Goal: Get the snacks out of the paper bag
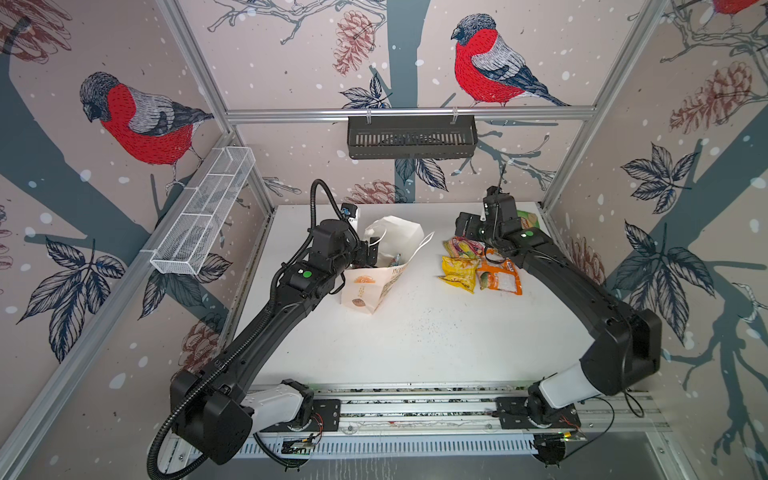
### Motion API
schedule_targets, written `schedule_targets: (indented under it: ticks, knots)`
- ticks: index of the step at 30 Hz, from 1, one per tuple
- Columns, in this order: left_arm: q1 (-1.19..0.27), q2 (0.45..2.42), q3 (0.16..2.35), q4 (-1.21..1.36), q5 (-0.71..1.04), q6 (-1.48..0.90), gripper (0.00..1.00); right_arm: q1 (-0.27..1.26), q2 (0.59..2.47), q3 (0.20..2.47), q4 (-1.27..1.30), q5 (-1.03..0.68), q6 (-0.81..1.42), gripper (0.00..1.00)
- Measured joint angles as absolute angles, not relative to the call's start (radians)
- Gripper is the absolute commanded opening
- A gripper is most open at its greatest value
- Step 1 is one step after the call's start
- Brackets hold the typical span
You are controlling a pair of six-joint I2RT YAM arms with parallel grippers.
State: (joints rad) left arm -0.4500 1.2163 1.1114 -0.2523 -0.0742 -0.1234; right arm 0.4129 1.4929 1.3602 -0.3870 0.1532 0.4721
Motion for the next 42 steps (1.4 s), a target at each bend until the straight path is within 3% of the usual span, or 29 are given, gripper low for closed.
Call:
schedule_targets:
  ticks: [19,30,42]
  knots:
    - [-0.419,1.318,1.205,-0.365,-0.002,-0.180,0.69,0.434,1.216,1.184,-0.355,0.147,0.524,1.00]
    - [-0.416,1.371,1.344,-0.485,-0.036,-0.195,0.65,0.435,1.151,1.087,-0.313,0.120,0.544,1.00]
    - [-0.416,1.585,1.619,-0.810,-0.027,-0.195,0.61,0.420,1.092,1.015,-0.267,0.080,0.512,1.00]
